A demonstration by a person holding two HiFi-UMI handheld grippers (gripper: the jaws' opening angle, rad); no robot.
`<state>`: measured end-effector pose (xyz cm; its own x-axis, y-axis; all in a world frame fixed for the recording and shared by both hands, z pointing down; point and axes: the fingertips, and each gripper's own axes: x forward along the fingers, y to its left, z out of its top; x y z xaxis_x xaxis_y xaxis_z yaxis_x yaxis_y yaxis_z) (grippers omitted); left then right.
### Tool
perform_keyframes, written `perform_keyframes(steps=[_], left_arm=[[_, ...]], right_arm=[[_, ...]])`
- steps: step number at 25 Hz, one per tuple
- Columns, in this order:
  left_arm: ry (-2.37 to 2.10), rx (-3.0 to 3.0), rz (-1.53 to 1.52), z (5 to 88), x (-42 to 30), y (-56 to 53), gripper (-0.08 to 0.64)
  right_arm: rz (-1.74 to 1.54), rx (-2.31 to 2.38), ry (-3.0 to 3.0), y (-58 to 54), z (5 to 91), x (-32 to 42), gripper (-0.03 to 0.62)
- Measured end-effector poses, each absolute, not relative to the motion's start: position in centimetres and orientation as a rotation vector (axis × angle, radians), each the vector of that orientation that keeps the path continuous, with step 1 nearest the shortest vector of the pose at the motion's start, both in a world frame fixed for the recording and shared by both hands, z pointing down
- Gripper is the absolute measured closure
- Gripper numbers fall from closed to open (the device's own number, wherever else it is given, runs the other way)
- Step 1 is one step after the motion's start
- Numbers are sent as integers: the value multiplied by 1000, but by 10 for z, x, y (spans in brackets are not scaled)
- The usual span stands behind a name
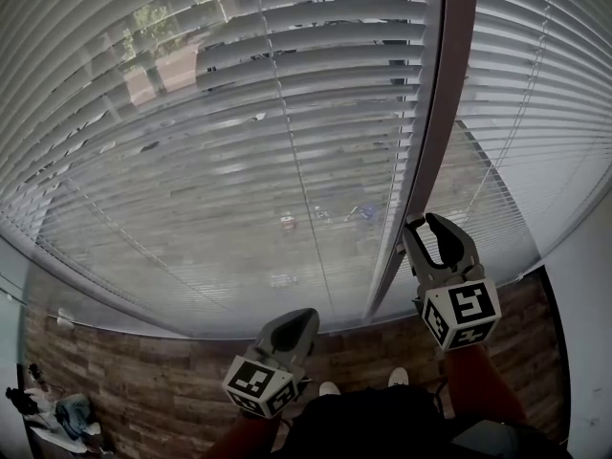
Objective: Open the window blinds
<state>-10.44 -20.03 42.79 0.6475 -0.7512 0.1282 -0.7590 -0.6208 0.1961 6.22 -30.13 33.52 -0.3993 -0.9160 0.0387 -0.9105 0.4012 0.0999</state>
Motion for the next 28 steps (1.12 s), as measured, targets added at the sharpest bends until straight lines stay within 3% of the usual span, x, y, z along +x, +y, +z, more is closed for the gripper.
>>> perform_keyframes(steps=[13, 28], left_arm=[[-1231, 2630, 43, 431, -105, -198, 559], [-1226, 2634, 43, 431, -105, -199, 559]], right_arm=[[71, 1712, -2572, -310, 347, 66, 430], [-262, 1628, -2355, -311, 347, 62, 440]])
